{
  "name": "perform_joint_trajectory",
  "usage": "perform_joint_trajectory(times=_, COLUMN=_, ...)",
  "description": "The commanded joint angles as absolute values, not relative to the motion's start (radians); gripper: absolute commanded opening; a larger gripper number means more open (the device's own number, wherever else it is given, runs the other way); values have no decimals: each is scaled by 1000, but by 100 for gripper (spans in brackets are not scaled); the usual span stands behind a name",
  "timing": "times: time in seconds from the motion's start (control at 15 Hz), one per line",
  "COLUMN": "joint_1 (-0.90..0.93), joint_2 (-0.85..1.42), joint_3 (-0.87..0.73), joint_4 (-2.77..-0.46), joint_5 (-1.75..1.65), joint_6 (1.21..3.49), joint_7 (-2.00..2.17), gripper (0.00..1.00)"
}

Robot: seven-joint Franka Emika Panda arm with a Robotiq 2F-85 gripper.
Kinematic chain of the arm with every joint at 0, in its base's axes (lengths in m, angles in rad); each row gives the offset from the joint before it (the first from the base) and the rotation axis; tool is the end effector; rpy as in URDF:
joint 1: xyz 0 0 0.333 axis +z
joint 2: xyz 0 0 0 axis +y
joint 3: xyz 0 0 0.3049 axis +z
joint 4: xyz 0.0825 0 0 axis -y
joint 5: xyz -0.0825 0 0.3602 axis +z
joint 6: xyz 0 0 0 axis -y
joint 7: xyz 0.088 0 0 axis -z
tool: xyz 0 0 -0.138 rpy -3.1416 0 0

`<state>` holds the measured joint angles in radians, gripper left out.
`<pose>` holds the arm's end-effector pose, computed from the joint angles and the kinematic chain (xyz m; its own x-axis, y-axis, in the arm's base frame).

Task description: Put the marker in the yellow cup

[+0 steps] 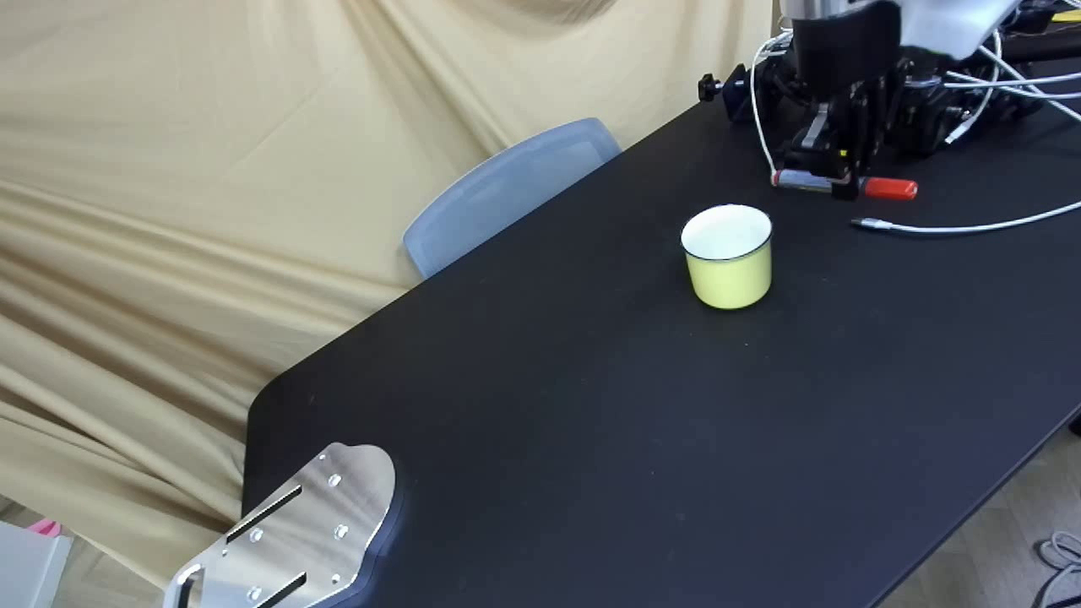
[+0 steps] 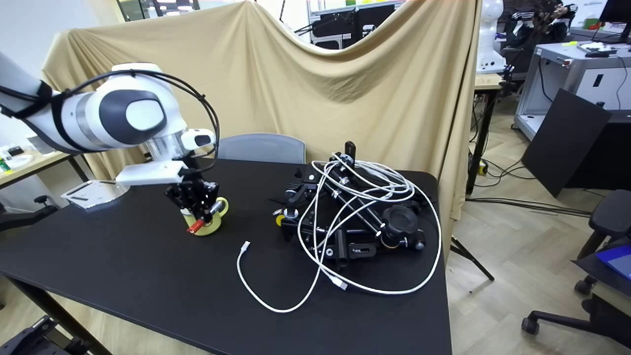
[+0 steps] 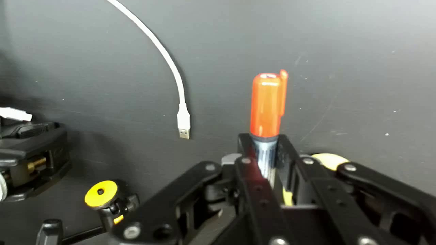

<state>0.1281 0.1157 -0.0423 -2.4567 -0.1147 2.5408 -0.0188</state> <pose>0.4628 0.0388 0.2268 0.9796 0.1978 -0.0361 0.1999 -0.9776 0.0659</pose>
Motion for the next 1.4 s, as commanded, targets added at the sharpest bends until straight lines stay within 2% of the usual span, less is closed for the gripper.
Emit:
perform_joint_trajectory(times=0.0, joint_1=102, joint_2=2, joint_3=10, joint_4=-2463, joint_5=-114, joint_6=2396, joint_7=-90, gripper=5)
perform_joint_trajectory(times=0.33, joint_1=99, joint_2=-38, joint_3=36, joint_4=-2397, joint_5=-103, joint_6=2225, joint_7=-180, gripper=5)
perform_joint_trajectory(times=0.8, joint_1=85, joint_2=96, joint_3=37, joint_4=-2237, joint_5=-49, joint_6=2040, joint_7=-292, gripper=5)
perform_joint_trajectory(times=1.33, joint_1=96, joint_2=298, joint_3=82, joint_4=-2076, joint_5=-63, joint_6=2007, joint_7=-270, gripper=5)
